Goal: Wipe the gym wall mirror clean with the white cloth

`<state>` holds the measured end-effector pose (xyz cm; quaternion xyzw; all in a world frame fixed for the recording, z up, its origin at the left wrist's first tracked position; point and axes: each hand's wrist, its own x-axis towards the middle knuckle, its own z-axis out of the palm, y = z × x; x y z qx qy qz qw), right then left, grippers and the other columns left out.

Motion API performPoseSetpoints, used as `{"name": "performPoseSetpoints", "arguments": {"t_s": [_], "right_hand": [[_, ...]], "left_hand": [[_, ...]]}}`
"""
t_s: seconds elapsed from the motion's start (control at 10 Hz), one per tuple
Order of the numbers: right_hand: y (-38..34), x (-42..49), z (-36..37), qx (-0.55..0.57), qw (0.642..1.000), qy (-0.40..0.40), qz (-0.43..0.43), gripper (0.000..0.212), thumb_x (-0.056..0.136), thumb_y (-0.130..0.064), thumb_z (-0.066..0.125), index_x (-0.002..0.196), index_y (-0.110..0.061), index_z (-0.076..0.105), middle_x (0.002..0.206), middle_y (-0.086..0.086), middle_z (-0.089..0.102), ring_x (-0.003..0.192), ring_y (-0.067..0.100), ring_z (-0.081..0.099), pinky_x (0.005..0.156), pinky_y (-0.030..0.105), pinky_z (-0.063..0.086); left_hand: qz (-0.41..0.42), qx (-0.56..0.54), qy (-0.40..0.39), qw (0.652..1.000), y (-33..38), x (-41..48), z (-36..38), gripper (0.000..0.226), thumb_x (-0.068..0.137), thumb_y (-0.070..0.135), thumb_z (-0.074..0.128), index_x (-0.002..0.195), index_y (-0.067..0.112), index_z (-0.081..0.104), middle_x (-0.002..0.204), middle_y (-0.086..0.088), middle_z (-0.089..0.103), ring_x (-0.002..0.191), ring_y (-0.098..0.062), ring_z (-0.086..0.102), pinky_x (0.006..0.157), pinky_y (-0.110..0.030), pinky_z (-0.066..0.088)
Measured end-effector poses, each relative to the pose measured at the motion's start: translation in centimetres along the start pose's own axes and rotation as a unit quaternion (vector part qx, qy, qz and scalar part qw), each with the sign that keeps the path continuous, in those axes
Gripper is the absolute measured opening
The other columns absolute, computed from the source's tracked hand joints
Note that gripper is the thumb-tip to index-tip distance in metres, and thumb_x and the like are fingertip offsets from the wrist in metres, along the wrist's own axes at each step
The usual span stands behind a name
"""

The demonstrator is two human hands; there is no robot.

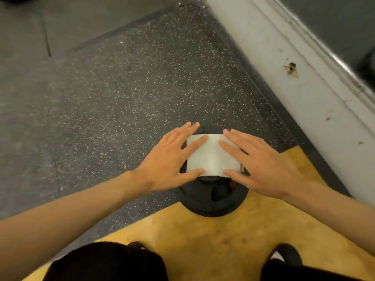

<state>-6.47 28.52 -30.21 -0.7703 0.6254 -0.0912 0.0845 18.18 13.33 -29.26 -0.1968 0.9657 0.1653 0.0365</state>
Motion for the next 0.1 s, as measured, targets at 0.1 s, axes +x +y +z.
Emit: {"name": "performPoseSetpoints", "arguments": {"t_s": [0.1], "right_hand": [[-1.49,-0.92,-4.30,0.053,0.989,-0.121,0.067,0.072,0.102,-0.052,0.055,0.161,-0.014,0.039,0.163,0.010,0.043,0.148,0.029,0.042,0.113,0.046,0.047]], "left_hand": [[-0.068,-0.009,-0.101,0.993,2.61,-0.71,-3.35,0.079,0.105,0.069,0.020,0.170,0.026,0.006,0.176,-0.011,-0.013,0.164,-0.031,-0.002,0.129,-0.039,0.001]]}}
